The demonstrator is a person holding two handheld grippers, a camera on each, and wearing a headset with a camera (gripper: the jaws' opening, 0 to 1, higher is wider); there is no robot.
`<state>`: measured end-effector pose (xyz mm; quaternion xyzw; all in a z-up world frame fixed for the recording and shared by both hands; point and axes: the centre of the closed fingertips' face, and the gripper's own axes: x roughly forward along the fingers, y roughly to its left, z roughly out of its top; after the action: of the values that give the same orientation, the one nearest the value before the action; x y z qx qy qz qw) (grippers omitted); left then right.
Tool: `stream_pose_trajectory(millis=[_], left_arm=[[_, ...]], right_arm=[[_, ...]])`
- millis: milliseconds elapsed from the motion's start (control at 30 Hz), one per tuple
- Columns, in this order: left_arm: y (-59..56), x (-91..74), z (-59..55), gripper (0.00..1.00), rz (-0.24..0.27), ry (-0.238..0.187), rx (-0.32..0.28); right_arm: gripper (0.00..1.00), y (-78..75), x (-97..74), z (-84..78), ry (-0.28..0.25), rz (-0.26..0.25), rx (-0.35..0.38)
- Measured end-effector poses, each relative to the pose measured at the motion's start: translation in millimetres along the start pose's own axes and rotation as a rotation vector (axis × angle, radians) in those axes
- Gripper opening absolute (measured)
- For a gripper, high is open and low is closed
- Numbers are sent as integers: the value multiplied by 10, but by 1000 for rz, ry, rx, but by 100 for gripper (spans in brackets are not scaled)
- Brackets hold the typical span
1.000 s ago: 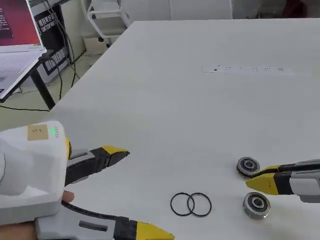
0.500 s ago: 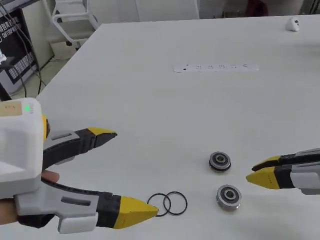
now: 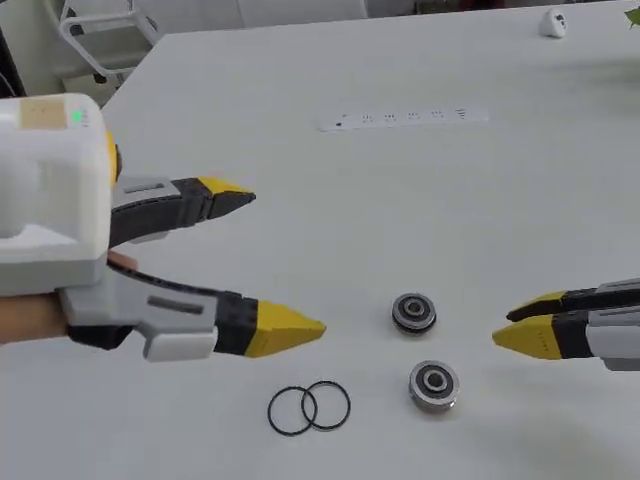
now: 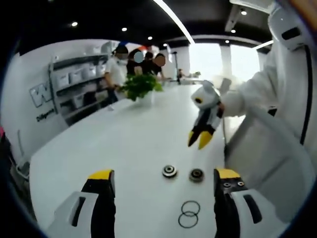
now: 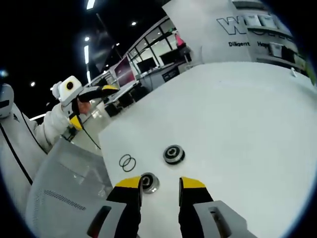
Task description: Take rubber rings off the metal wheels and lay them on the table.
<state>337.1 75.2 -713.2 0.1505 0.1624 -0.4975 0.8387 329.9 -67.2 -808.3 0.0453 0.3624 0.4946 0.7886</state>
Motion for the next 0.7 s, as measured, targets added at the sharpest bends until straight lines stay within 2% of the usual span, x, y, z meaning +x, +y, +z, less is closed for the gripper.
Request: stream_pose_trajectory(millis=[167, 400, 700], left_arm=[[-49, 216, 25, 78, -56, 2, 30], [-156, 545, -48, 72, -146, 41, 77], [-51, 859, -103, 68, -168, 39, 74]], right_arm=[[26, -81, 18, 18, -12, -6, 9], [27, -147, 89, 32, -13, 8, 4], [27, -227, 266, 72, 3, 21, -38]])
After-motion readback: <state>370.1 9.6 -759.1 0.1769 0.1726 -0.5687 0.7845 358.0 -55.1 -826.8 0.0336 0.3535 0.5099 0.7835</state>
